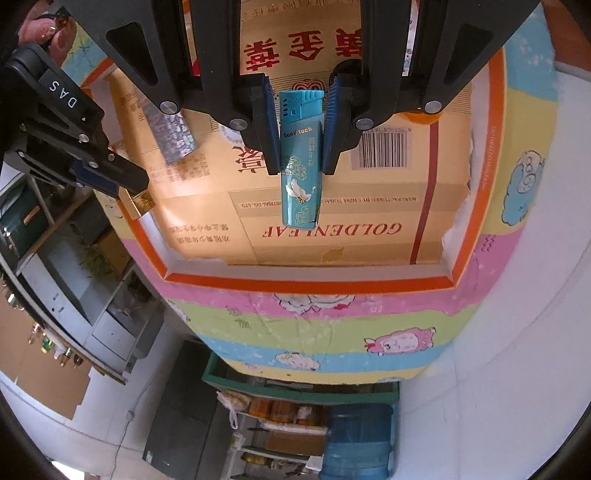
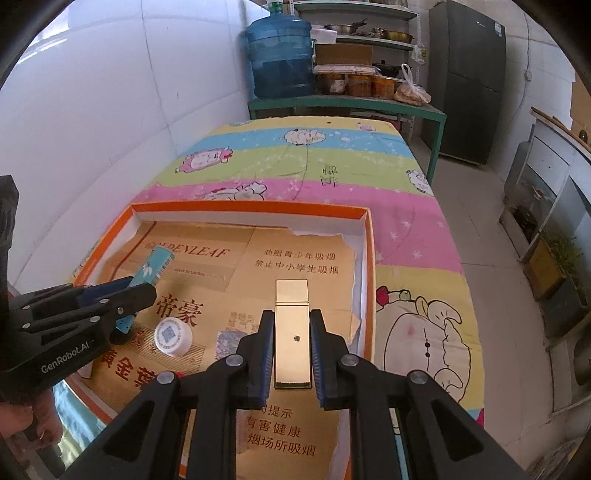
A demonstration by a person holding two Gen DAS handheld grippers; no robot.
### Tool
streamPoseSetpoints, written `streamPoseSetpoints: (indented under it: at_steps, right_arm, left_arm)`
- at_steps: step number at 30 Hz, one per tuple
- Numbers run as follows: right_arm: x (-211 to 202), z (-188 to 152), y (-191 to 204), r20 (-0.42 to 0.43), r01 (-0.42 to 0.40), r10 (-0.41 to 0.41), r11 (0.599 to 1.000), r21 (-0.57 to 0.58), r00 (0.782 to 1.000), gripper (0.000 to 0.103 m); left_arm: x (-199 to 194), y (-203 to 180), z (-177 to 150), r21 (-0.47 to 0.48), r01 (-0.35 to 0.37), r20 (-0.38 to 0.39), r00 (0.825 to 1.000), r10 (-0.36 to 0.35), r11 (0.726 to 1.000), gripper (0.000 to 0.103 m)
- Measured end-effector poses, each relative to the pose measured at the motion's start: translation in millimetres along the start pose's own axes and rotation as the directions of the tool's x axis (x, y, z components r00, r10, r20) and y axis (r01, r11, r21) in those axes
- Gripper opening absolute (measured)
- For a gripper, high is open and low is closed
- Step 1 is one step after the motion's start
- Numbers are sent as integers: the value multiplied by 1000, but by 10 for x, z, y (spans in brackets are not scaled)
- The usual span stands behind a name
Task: Organize rigid objects
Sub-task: 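Lower the gold box and teal tube toward the tray floor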
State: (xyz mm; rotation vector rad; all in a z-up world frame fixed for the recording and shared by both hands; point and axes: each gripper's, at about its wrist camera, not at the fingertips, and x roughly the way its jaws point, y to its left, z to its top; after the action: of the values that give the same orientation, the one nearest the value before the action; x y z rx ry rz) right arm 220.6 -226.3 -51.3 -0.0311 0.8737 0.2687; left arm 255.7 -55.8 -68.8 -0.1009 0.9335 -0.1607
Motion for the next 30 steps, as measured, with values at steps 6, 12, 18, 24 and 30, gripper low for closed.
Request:
streamPoseSetpoints:
  at_steps: [6,12,18,24,30]
  right_arm:
    - [86,-46,-4,-17,0,0,1000,-5,1000,18]
    - [147,-72,-11,-32,-1,0,1000,-10,999,18]
    - [199,-84,-8,-45,5,-6,1000,-17,999,18]
    - [258,-103,-11,-53,12,-13,1000,-20,998,18]
    - [281,-116,-11,-55,13,-14,1000,-19,998,19]
  left_arm:
    - [93,-8,-40,8,-11,-16,1000,11,1000,22]
    - [122,-33,-51,24,-25,-10,1000,26,999,22]
    - [142,-39,-67,39,-33,-6,999,34,999,22]
    - [141,-11,-70,22,-14,-1,1000,14,1000,26]
    - [118,25,-51,8,-25,10,1000,25,1000,55]
